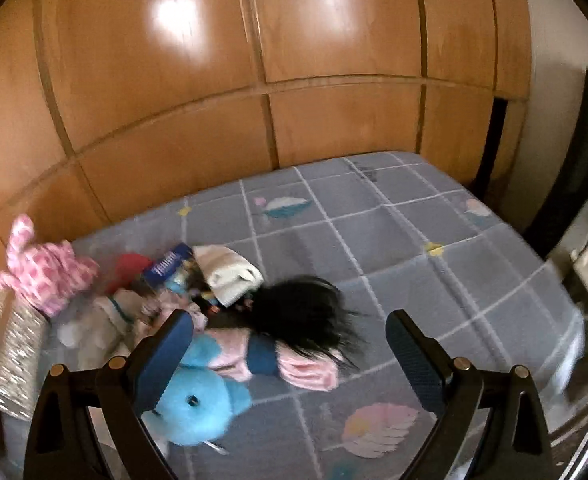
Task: Organize soft objects
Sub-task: 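Reach the left tool to the white knotted rope and close on it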
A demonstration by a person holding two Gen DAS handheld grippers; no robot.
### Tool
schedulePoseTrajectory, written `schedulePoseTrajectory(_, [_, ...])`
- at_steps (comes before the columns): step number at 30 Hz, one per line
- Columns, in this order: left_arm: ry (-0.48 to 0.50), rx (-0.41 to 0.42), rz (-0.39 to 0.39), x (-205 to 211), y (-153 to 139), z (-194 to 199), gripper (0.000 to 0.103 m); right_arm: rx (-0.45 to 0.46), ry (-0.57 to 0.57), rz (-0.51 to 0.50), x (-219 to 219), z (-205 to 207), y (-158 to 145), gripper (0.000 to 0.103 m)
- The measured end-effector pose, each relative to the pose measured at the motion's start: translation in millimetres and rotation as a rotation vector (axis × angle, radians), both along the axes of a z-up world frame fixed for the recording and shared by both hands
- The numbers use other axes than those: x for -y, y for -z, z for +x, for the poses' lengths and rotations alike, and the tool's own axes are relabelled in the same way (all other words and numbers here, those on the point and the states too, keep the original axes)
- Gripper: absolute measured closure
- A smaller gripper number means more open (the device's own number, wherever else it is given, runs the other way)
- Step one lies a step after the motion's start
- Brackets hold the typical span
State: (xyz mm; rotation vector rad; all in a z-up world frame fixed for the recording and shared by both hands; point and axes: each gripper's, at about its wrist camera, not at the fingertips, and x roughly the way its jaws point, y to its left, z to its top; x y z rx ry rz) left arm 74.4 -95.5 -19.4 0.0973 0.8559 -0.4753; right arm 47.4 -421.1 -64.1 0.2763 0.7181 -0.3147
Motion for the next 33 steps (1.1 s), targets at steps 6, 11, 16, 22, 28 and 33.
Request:
schedulePoseTrajectory(6, [0.006, -0.037, 0.04, 37, 19, 41, 0.0, 0.02, -0.013, 0.058, 1, -2, -1, 0.004])
schedulePoseTrajectory(11, [0.02, -0.099, 0.13, 69, 46, 76, 0.0, 0.045, 0.004, 0.112, 7, -2, -2, 0.004])
schedulePoseTrajectory(16, [0.0, -0.103, 0.248, 95, 71, 102, 0.003, 0.057, -0.005, 0.135, 9, -4, -3, 0.004])
schedulePoseTrajectory(22, [0.01, -0.161, 0.269, 115, 98, 130, 0.012, 0.056, -0.027, 0.147, 7, -2, -3, 0.004])
schedulePoseTrajectory(28, [0.034, -0.223, 0.268, 129, 123, 157, 0.045, 0.056, -0.04, 0.147, 5, -1, -2, 0.004])
schedulePoseTrajectory(33, [0.051, -0.204, 0.213, 132, 122, 153, 0.072, 0.045, -0.035, 0.145, 6, 0, -1, 0.004])
